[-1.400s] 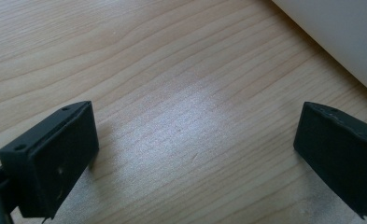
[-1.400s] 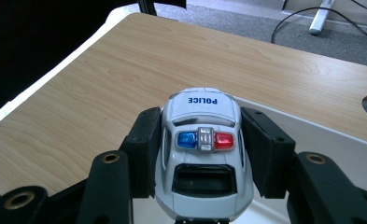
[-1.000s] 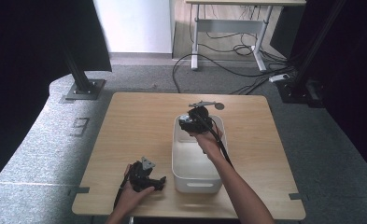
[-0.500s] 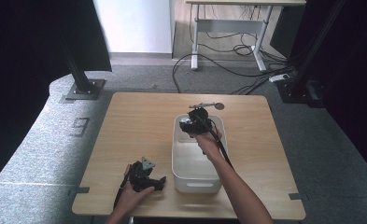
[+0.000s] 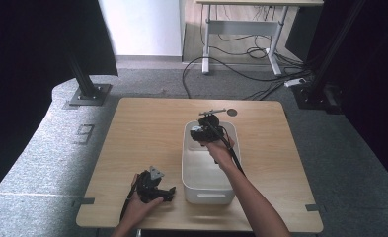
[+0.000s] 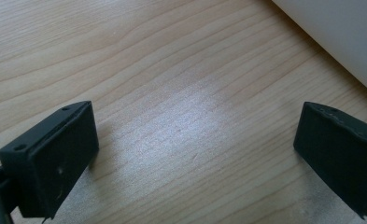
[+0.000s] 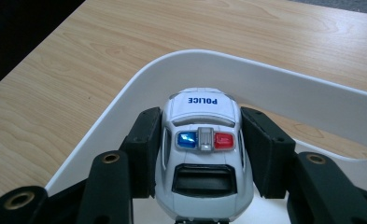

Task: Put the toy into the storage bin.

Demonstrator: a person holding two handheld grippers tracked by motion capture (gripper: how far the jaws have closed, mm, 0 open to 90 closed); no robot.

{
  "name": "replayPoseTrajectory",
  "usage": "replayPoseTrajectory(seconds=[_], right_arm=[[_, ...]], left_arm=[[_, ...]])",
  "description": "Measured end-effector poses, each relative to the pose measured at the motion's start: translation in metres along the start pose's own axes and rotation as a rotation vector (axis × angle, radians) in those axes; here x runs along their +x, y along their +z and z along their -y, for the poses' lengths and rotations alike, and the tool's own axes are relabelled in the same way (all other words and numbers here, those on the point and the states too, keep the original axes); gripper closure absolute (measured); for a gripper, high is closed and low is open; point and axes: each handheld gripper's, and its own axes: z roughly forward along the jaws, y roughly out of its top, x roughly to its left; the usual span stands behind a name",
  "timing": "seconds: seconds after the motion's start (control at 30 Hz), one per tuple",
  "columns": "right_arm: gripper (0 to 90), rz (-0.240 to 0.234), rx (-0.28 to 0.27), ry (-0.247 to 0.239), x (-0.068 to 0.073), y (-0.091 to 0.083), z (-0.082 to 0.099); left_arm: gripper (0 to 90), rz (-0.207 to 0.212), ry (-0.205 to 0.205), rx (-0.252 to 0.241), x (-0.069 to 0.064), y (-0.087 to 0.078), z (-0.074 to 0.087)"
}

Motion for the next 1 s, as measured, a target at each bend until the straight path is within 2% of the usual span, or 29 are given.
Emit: replayPoseTrajectory(seconds=[0.13,0.23,0.43,0.6,0.67,0.83,1.0], right_arm=[[49.9,-0.008,0.008,-0.003,0.001,0.001,0.0],[49.9,0.007,0.023,-0.014,0.002,0.002,-0.002],[49.8,0.005,0.043,-0.029,0.003,0.005,-0.006],[49.9,0.01,0.058,-0.02,0.001,0.011,-0.006],[49.8,0.006,0.072,-0.019,0.0,0.014,-0.006],[49.8,0.016,0.13,-0.058,0.001,0.024,-0.004],[49.9,0.019,0.158,-0.059,0.0,0.03,-0.002]], left_arm=[[0.0,0.0,0.0,0.0,0.0,0.0,0.0],[0.0,0.0,0.0,0.0,0.0,0.0,0.0],[0.0,0.002,0.0,0.0,0.0,0.0,0.0],[0.0,0.001,0.003,0.0,0.0,0.0,0.0],[0.0,0.001,0.003,0.0,0.0,0.0,0.0],[0.0,0.001,0.002,0.0,0.0,0.0,0.0],[0.0,0.001,0.002,0.0,0.0,0.0,0.0]])
